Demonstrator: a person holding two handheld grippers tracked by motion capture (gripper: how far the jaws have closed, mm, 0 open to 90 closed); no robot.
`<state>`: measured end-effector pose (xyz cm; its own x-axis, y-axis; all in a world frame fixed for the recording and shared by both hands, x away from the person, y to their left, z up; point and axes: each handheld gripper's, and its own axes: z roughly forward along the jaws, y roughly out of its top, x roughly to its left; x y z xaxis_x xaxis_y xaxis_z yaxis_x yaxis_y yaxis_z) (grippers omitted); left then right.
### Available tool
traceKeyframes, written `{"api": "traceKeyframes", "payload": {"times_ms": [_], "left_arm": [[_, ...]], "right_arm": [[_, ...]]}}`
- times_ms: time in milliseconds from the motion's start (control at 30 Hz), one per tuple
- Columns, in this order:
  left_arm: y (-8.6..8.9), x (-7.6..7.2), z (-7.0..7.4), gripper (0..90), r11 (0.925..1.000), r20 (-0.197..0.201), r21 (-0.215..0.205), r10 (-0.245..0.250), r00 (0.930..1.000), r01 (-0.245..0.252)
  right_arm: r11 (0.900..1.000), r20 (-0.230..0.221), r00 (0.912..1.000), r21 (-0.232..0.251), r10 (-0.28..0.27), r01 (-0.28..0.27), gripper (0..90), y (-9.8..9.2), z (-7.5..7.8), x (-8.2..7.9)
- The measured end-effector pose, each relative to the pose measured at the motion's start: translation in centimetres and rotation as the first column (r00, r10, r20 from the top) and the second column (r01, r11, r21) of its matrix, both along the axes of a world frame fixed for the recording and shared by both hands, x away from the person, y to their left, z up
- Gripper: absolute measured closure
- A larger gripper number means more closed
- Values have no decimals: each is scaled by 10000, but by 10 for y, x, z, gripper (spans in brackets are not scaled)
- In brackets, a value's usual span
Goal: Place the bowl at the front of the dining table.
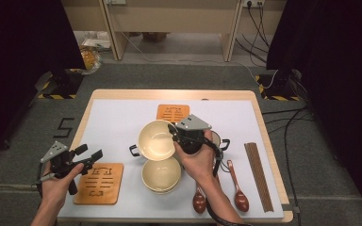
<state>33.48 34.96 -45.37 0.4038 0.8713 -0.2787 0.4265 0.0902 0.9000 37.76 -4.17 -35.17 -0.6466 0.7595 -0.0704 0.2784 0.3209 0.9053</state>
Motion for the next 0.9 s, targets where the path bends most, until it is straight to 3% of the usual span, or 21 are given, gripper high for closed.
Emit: {"api": "traceKeyframes", "payload": {"times_ms": [900], "left_arm": [[1,0,2,193,10000,64,-68,60,10000,-59]], "right_arm": [[9995,96,9995,36,-317,316,831,-2,6,16]]}}
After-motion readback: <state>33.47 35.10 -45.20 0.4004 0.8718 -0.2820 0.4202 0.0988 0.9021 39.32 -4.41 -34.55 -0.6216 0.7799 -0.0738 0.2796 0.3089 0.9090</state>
